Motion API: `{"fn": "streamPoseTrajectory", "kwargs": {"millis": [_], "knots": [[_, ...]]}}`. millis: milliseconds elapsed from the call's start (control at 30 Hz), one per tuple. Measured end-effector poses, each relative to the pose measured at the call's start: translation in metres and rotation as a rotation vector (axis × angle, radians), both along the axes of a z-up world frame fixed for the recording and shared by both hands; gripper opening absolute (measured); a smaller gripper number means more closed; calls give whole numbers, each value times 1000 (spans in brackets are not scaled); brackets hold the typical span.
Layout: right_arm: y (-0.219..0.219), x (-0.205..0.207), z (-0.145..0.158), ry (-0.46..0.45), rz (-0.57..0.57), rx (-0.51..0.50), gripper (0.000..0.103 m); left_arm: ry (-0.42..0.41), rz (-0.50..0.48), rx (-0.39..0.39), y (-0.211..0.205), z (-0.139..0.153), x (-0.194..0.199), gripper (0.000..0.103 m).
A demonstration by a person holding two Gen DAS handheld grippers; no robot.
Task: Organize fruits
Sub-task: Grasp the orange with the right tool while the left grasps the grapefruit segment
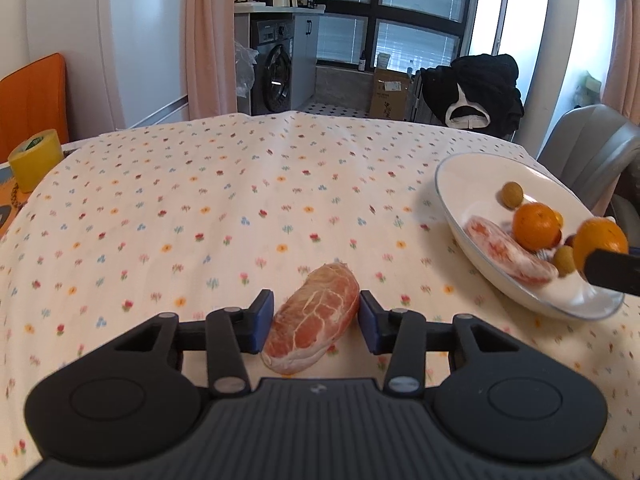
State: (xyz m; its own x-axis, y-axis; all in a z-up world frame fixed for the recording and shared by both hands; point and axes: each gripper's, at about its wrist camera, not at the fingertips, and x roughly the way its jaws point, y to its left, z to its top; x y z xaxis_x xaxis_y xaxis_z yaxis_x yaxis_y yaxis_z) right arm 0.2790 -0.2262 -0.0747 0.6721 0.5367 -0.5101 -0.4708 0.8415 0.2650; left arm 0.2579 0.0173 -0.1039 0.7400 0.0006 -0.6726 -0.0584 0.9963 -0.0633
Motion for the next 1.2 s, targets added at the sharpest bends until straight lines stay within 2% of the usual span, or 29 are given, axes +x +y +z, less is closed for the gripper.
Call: {"fn": "streamPoseTrajectory", "kwargs": {"millis": [267,433,600,667,833,1033,1200], "knots": [[3,-9,2,-4,19,9,36,20,-4,-39,2,7,-18,32],[4,-12,0,2,25,11,36,67,-27,-41,-2,10,-23,33],[6,-12,-1,6,30,10,36,57,-77,8,-9,9,-29,41],[6,-12,-2,8,30,8,36,58,-80,9,-9,7,-32,41],[6,-11,-4,15,26,5,36,75,-90,2,-8,8,-34,42],[7,-12,-7,23,32,4,36,84,-88,-56,-4,10,-40,42],[7,-12,-8,26,37,2,36,67,-64,-33,-4,5,-39,42]]}}
